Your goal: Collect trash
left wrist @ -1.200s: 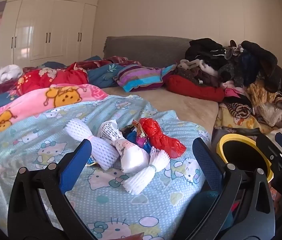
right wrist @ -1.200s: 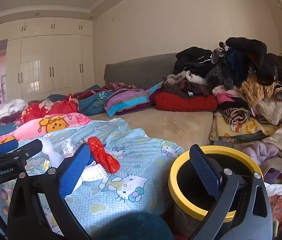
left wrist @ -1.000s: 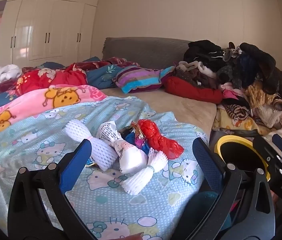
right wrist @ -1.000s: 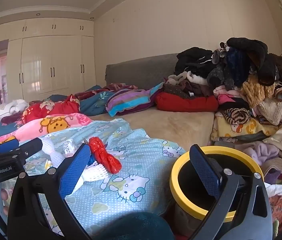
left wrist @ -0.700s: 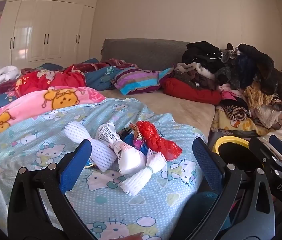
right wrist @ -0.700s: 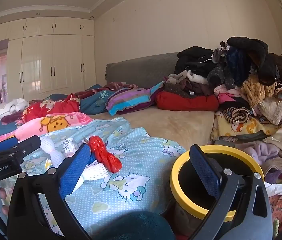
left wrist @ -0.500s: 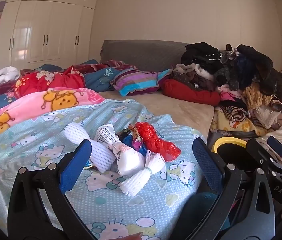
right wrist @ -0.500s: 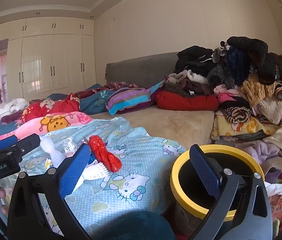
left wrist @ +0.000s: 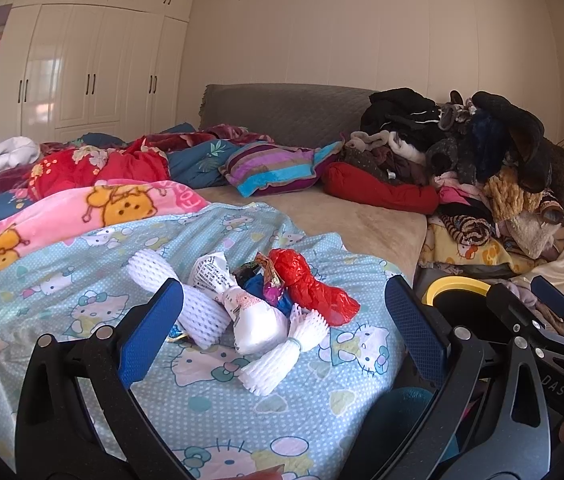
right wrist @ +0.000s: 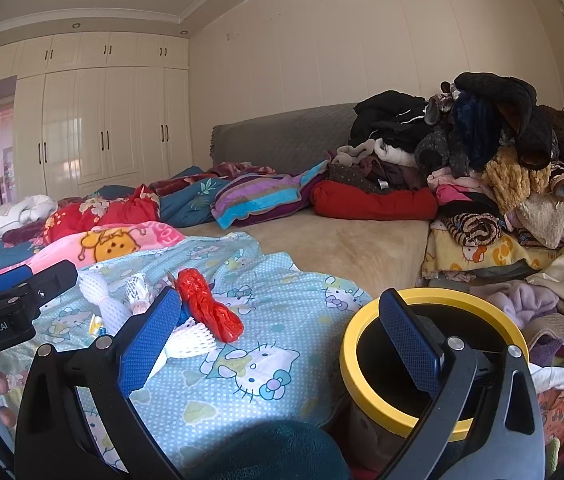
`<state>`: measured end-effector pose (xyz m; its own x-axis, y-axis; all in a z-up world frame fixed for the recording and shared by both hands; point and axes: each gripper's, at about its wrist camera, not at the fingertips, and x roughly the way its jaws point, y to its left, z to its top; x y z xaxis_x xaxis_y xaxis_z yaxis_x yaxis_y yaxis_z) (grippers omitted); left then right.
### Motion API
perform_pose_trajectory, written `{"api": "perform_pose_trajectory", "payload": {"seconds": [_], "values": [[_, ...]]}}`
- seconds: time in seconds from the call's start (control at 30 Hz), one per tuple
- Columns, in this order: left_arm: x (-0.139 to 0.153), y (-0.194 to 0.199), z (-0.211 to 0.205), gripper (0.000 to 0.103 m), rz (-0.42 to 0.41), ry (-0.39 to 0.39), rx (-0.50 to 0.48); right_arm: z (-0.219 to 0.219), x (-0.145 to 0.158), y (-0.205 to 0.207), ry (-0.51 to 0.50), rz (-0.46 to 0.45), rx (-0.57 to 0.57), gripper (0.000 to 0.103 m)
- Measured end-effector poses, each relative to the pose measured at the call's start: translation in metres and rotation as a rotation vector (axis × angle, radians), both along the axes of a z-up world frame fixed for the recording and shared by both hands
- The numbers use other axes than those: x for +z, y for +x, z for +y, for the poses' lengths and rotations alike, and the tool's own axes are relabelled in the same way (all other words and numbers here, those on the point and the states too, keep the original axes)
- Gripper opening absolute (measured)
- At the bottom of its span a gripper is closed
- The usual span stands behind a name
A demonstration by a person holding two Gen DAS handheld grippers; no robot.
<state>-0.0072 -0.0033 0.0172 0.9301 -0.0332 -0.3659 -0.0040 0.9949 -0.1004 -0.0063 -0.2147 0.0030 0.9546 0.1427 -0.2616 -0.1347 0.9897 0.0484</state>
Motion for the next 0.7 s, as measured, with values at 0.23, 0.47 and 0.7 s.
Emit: {"api": "perform_pose_trajectory", "payload": {"seconds": [0.23, 0.47, 0.7], "values": [[-0.001, -0.001, 0.0, 0.092, 0.0, 0.0, 0.0, 0.0, 0.0, 0.0, 0.0, 0.002, -0.002, 0.097], [-0.001, -0.001, 0.0, 0.092, -0.001, -0.001, -0.001, 0.0, -0.001, 0.0, 0.0, 0.003, -0.001, 0.097], [-0.001, -0.002, 0.0, 0.092, -0.004, -0.001, 0.002, 0.007, -0.017, -0.001, -0.013, 0.007, 0.012, 0.097]]}}
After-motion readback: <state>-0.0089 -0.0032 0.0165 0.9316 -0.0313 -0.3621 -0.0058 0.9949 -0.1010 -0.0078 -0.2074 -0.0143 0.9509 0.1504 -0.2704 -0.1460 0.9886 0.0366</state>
